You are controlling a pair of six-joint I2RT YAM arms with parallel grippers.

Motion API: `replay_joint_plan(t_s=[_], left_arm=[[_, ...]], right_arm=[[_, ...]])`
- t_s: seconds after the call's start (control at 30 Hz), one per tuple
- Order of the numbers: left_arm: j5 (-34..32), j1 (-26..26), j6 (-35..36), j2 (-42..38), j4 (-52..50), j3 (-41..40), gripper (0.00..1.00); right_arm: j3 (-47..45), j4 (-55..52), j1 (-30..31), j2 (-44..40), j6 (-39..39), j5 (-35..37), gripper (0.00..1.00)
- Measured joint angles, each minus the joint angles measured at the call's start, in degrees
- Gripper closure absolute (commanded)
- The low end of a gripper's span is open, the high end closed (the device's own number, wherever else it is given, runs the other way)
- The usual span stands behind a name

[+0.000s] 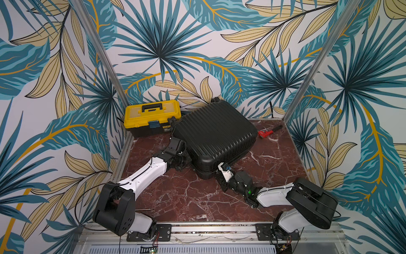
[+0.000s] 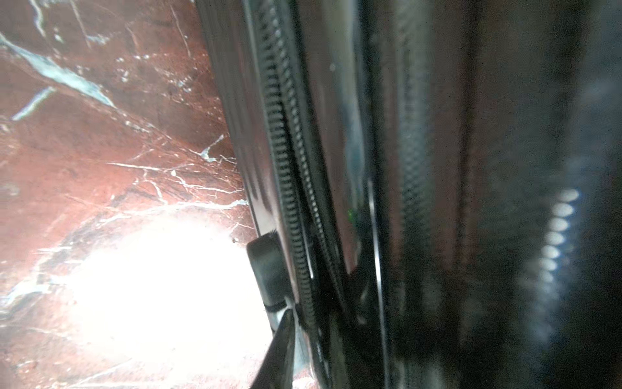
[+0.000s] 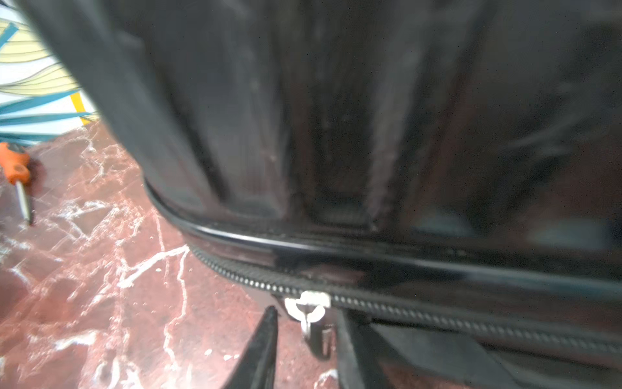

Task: Open the suitcase zippers
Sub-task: Unzip the zipper on the suitcase.

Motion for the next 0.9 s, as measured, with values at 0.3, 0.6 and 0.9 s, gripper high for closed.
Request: replay_joint_plan(t_s=[0.3,0.6,0.9], left_arm=[[-0.1,0.0,0.5,0.0,-0.1,0.0,0.81],[-0.7,-0.1,4.9,0.0,-1.2,0.5,0.81],[-1.1,-0.1,7.2,0.0,-1.2,0.5,0.82]], right_arm=[[-3.3,-1.3,0.1,-6.7,-0.2,2.9,1.0],[0.9,-27.6,-1.9,-21.8,1.5,8.0,1.0],[7.4,-37.5,-19.5,-21.0,4.9,7.9,1.0]])
